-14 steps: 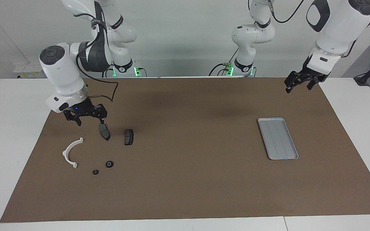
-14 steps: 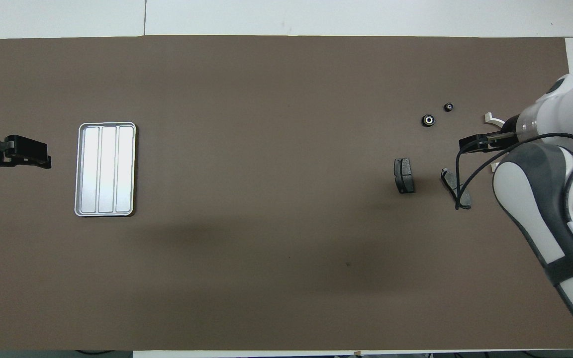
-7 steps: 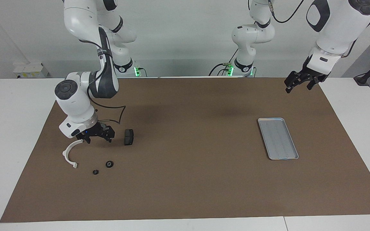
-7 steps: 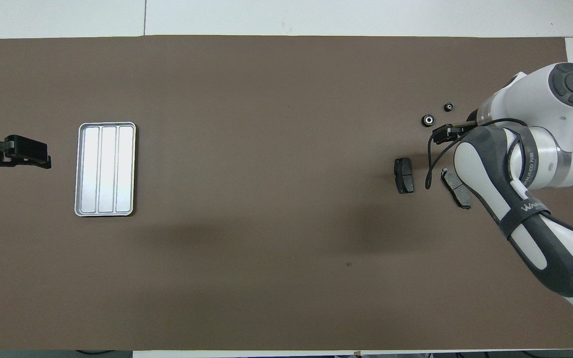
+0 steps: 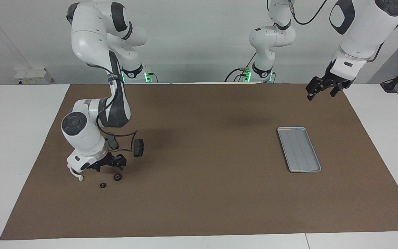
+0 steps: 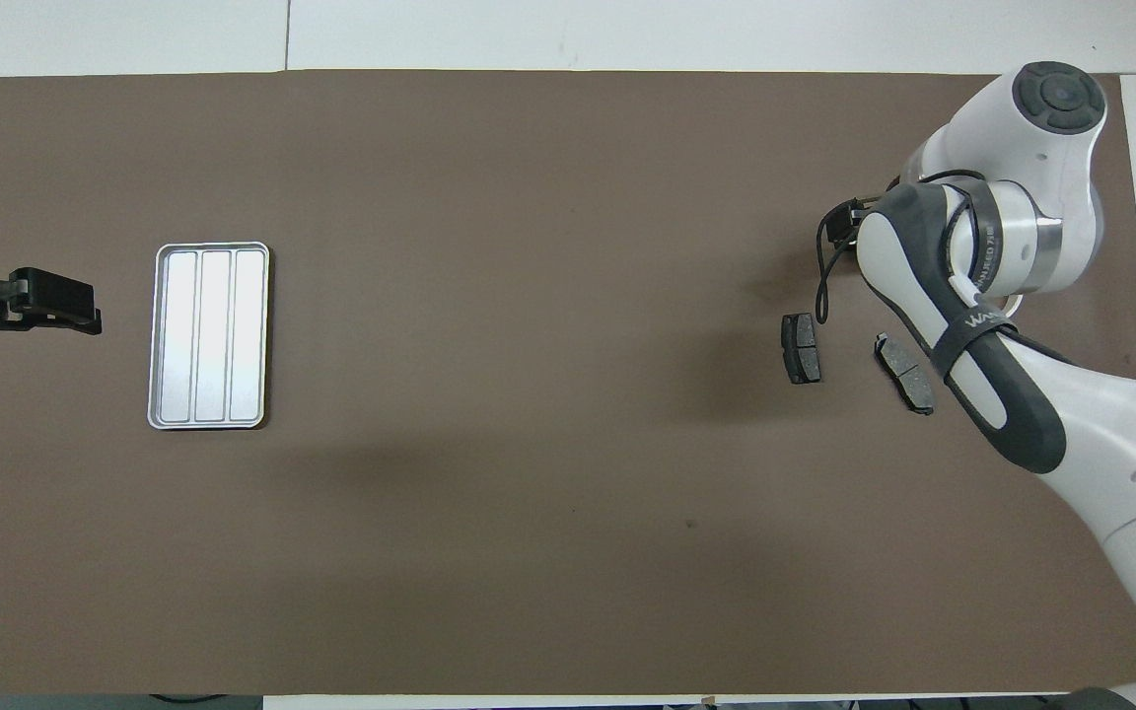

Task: Pick bearing gear from pile to tray
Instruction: 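Lower the right gripper and close it on one black bearing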

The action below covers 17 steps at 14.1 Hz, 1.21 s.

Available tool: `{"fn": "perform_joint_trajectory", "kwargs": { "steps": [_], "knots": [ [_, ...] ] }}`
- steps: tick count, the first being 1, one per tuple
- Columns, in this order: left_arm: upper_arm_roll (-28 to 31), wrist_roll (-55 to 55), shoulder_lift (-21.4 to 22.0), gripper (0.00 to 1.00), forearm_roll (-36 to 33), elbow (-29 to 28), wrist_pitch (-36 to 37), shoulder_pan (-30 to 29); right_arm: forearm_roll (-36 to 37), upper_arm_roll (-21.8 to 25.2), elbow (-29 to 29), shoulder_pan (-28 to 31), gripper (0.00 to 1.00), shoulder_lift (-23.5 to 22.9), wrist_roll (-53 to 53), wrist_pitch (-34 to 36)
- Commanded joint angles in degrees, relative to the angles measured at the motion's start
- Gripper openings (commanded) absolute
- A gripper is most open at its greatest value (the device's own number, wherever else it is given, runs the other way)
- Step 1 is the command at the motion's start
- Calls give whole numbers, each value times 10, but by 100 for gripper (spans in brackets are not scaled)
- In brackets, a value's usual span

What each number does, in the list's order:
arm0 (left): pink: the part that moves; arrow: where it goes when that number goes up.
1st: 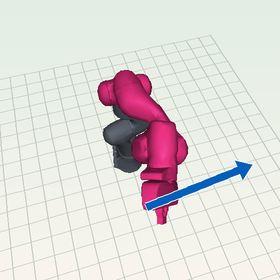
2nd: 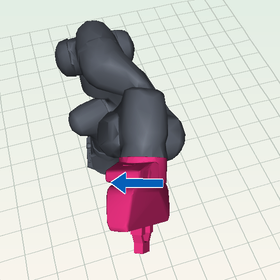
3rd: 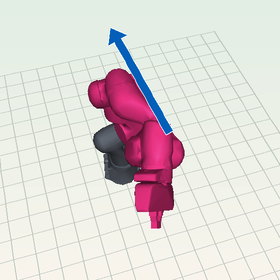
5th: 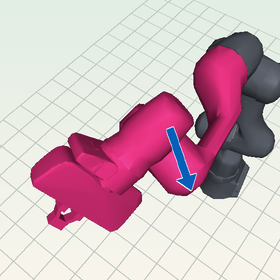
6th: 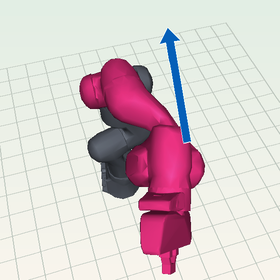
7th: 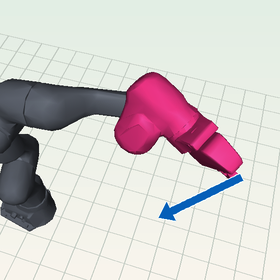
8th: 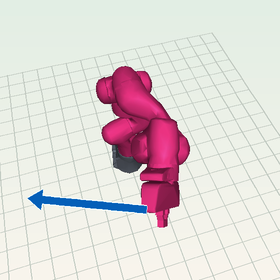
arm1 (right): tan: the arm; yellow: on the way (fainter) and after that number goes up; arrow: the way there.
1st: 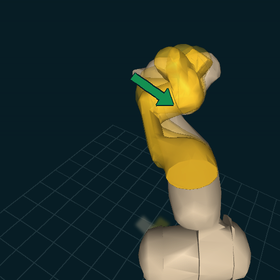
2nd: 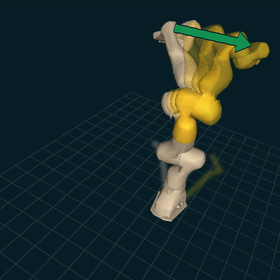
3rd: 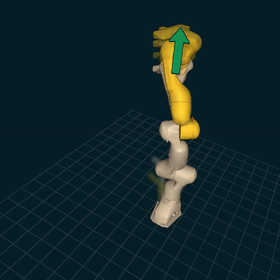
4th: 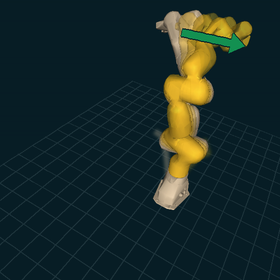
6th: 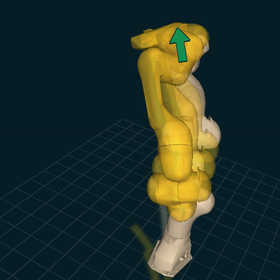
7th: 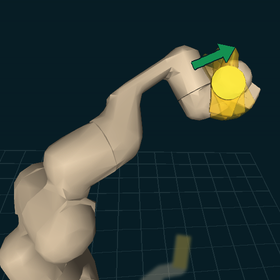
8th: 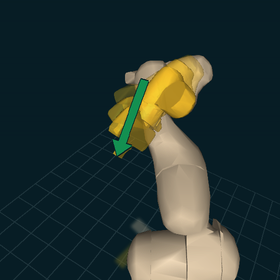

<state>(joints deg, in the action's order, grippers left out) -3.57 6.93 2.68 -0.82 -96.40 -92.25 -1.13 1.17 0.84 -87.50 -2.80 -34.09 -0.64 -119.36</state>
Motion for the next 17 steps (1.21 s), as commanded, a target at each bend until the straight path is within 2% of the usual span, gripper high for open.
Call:
{"fn": "perform_joint_trajectory", "kwargs": {
  "steps": [1,9,11,17],
  "knots": [
    [-2,-5,12,100,7,-9,4,-4,7,-1,34,-16,96,-31,20,17],
    [-2,-5,12,100,6,-9,4,-4,4,-1,34,-16,93,-33,29,5],
    [-2,-5,12,100,6,-9,4,-4,-6,-2,34,-12,85,-33,29,-9],
    [-2,-5,11,100,7,-9,4,-4,-7,-2,22,2,85,-33,31,-41]
  ]
}}
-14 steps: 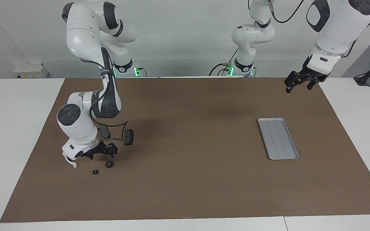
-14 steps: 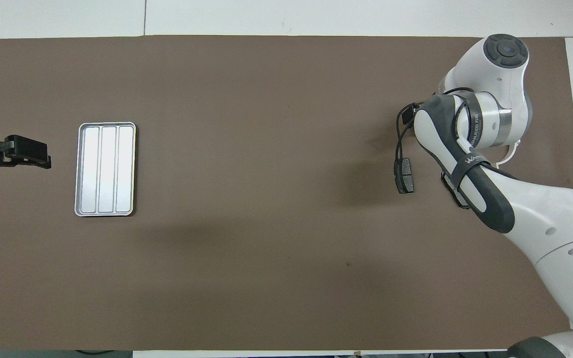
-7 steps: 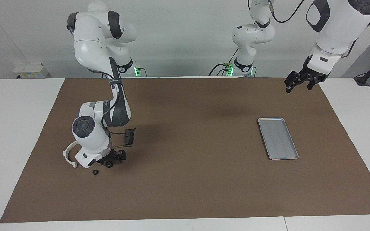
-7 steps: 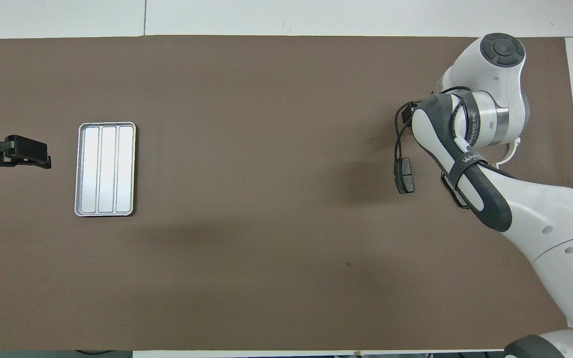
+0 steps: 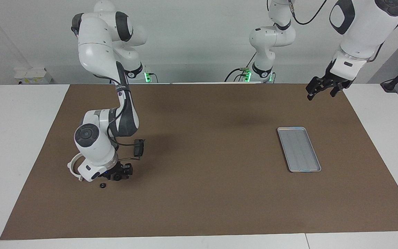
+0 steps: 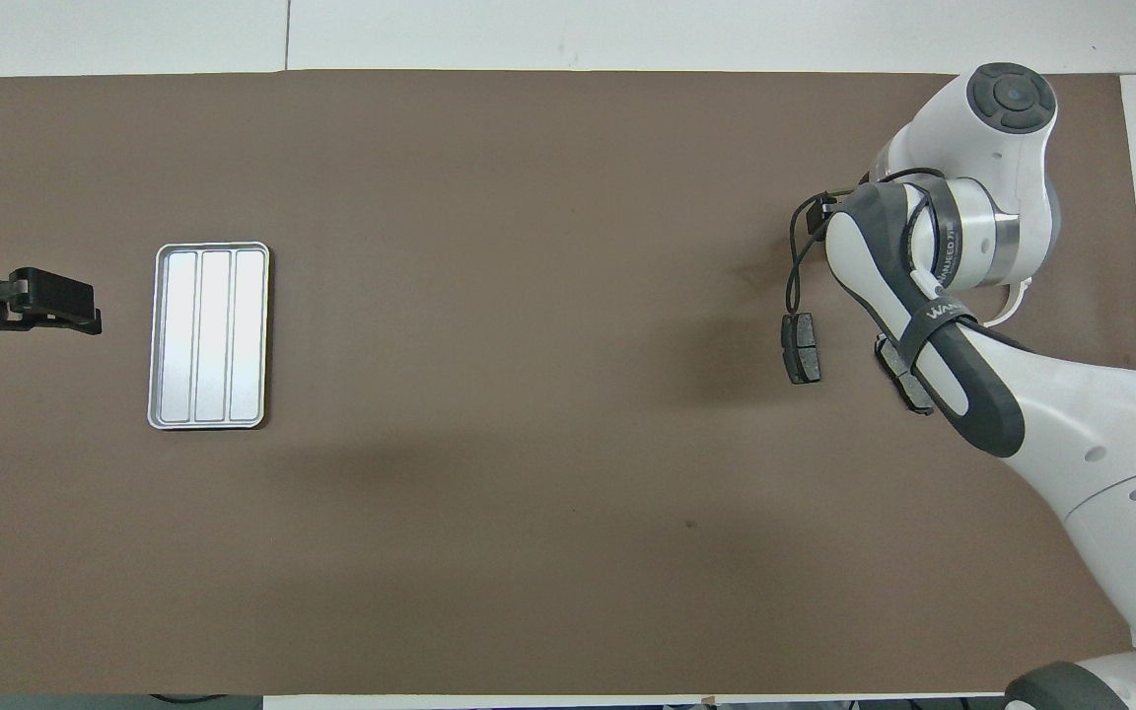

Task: Pick bearing gear from pile to tray
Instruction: 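Lower the right gripper and close it on one black bearing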

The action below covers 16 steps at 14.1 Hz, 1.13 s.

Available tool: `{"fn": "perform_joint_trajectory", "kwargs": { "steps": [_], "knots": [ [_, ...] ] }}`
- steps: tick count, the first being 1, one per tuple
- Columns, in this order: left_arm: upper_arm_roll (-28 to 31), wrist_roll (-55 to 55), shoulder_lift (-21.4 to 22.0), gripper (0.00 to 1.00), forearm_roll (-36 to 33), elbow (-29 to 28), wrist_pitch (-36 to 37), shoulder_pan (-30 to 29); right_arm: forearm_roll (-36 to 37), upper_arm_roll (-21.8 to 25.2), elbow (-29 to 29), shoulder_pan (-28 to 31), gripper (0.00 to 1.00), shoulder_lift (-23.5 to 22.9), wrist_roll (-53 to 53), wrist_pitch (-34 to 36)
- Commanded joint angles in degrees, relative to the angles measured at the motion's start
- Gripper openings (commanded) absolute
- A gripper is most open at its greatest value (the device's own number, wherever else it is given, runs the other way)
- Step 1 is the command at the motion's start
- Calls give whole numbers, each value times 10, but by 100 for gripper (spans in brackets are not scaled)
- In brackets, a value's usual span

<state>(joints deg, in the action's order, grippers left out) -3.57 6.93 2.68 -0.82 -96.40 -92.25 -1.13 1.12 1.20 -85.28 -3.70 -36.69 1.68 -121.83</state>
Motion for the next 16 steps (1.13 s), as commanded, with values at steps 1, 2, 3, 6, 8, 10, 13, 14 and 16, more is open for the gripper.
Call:
{"fn": "perform_joint_trajectory", "kwargs": {
  "steps": [1,2,3,6,8,10,13,14,16],
  "knots": [
    [-2,-6,11,100,6,-9,4,-4,-7,-5,-1,10,85,-6,9,-20],
    [-2,-5,11,100,6,-9,4,-4,-7,-6,-1,11,85,-7,9,-20],
    [-2,-6,12,100,6,-9,4,-4,-8,-6,-2,11,85,-7,9,-20],
    [-2,-6,11,100,6,-9,4,-4,-8,-6,-5,6,85,-6,26,-20],
    [-2,-6,11,100,6,-9,4,-4,-6,-6,-5,9,85,-8,29,-27],
    [-2,-5,11,100,6,-9,4,-4,-6,-6,-8,10,85,-8,29,-30],
    [-2,-5,12,100,7,-9,4,-4,-7,-6,-8,10,85,-8,29,-24],
    [-2,-5,12,100,7,-9,4,-4,-9,-6,-9,11,85,-8,30,-18],
    [-2,-6,11,100,7,-9,4,-4,-9,-6,-20,11,85,-7,29,-16]
  ]
}}
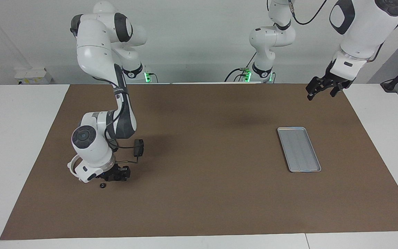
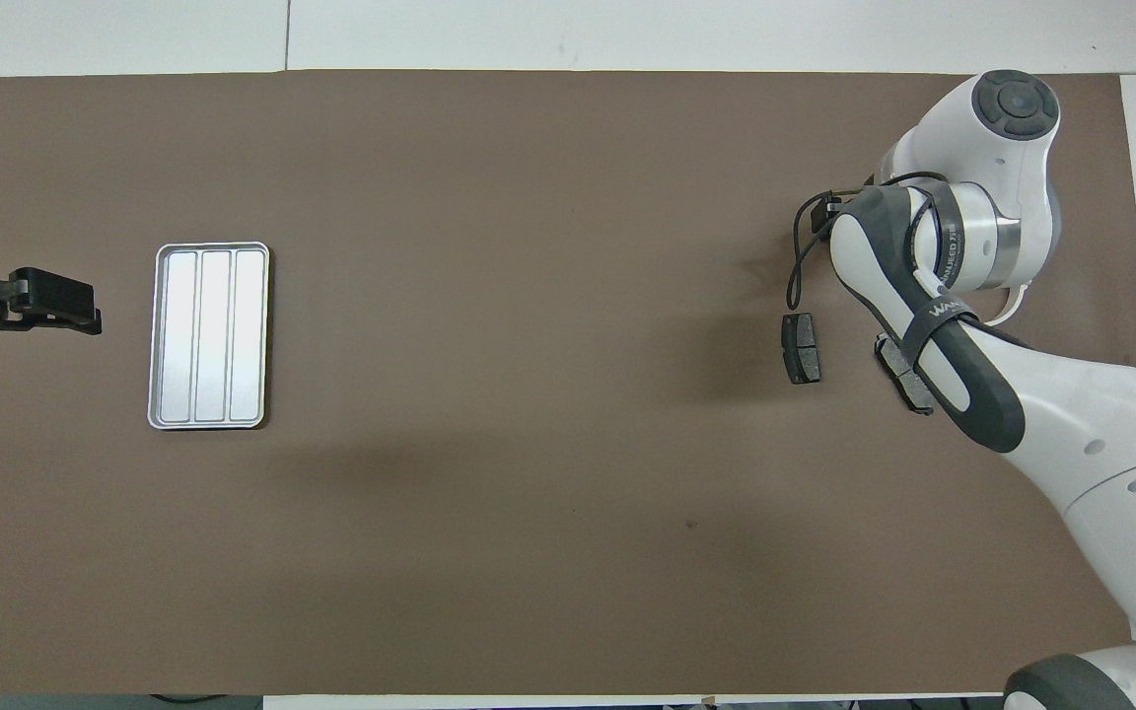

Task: Pick bearing gear from pile to tray
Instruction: 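Lift the black bearing with the right gripper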

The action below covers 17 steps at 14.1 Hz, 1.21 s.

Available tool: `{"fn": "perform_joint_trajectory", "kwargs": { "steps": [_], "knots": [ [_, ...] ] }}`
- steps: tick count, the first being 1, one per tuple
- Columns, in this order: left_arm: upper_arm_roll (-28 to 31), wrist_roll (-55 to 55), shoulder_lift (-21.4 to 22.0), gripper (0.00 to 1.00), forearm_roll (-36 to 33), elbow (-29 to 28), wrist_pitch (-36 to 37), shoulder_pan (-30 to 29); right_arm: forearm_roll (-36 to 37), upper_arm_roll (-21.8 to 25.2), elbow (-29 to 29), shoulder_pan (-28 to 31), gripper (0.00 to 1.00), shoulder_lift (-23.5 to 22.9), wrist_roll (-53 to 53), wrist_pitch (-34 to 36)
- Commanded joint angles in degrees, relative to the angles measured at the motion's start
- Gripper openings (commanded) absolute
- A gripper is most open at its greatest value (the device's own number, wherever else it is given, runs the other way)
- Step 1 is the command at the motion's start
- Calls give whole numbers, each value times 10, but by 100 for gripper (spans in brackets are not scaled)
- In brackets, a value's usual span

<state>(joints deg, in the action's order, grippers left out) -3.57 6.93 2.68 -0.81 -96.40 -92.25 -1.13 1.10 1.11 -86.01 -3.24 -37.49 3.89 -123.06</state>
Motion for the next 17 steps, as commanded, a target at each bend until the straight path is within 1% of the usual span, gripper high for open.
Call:
{"fn": "perform_joint_trajectory", "kwargs": {
  "steps": [1,4,6,8,15,16,17],
  "knots": [
    [-2,-6,11,100,7,-9,4,-4,-9,-5,-14,5,85,1,7,-1],
    [-2,-6,11,100,6,-9,4,-4,-7,-5,-14,5,84,3,6,25],
    [-2,-6,11,100,6,-9,4,-4,-7,-5,-14,4,84,4,6,27],
    [-2,-5,11,100,6,-9,4,-4,-7,-5,-14,5,79,5,5,28],
    [-2,-6,11,100,6,-9,4,-4,-9,-5,-13,8,48,4,4,17],
    [-2,-6,12,100,7,-9,4,-4,-11,-5,-13,8,40,4,4,17],
    [-2,-6,11,100,6,-9,4,-4,-11,-5,-13,11,23,4,4,17]
  ]
}}
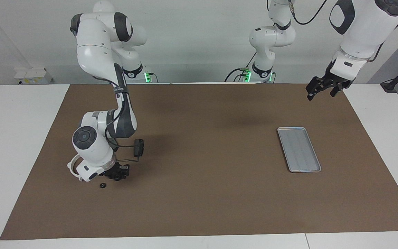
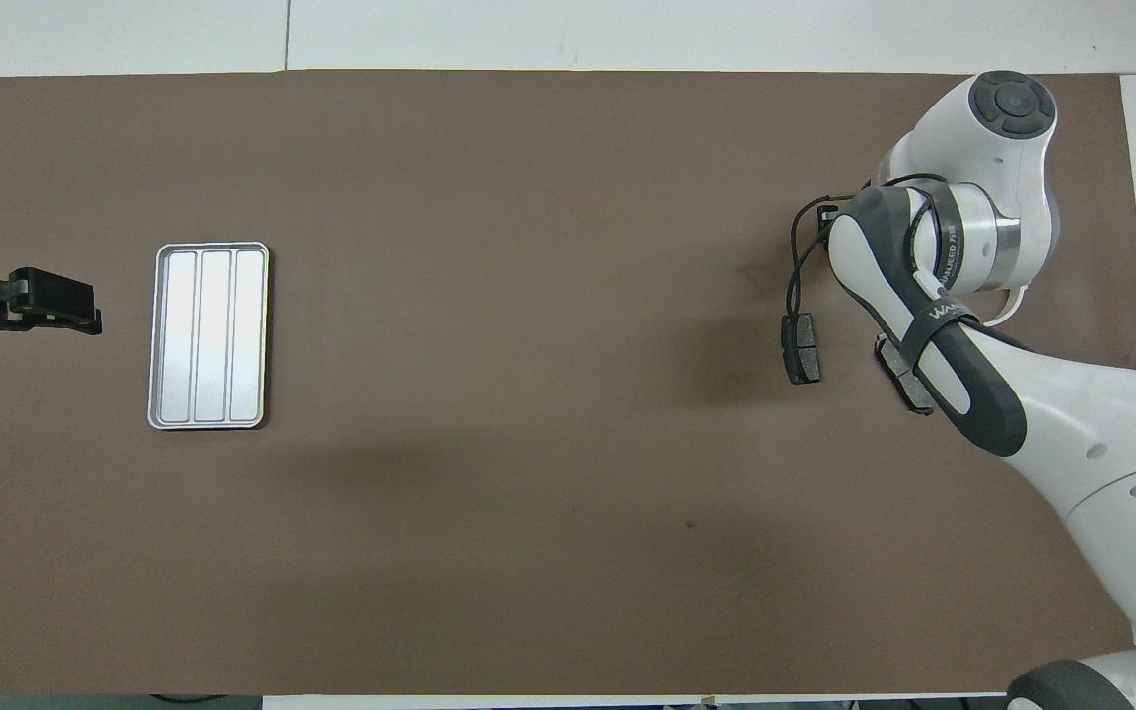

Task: Pick bearing gear from pile to tray
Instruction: 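Lift the black bearing with the right gripper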

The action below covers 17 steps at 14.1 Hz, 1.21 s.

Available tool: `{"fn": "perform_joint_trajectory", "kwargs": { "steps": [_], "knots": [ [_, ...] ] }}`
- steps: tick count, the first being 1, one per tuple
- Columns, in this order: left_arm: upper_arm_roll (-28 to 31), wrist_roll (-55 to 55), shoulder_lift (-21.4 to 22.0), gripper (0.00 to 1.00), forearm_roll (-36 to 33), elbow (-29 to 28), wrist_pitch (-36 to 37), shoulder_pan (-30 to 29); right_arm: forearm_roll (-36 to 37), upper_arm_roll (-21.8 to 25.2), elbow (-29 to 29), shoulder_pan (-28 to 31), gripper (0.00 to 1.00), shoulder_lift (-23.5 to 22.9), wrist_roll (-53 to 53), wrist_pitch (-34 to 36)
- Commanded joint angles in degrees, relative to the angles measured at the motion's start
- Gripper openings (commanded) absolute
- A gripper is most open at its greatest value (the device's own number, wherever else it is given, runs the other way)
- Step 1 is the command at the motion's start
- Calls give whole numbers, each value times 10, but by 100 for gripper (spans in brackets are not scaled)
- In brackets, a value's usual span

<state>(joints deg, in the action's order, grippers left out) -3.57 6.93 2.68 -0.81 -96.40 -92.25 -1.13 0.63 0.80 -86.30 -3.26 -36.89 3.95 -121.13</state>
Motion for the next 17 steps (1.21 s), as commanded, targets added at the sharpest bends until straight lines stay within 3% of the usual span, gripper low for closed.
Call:
{"fn": "perform_joint_trajectory", "kwargs": {
  "steps": [1,3,10,17],
  "knots": [
    [-2,-6,11,100,6,-9,4,-4,-6,-3,-11,12,10,-2,4,-2],
    [-2,-5,11,100,6,-9,4,-4,-6,-3,-11,13,1,-2,2,-2],
    [-2,-5,11,100,7,-9,4,-4,-4,-2,-1,7,0,6,4,12],
    [-2,-5,12,100,7,-9,4,-4,-6,-3,25,-17,0,90,10,129]
  ]
}}
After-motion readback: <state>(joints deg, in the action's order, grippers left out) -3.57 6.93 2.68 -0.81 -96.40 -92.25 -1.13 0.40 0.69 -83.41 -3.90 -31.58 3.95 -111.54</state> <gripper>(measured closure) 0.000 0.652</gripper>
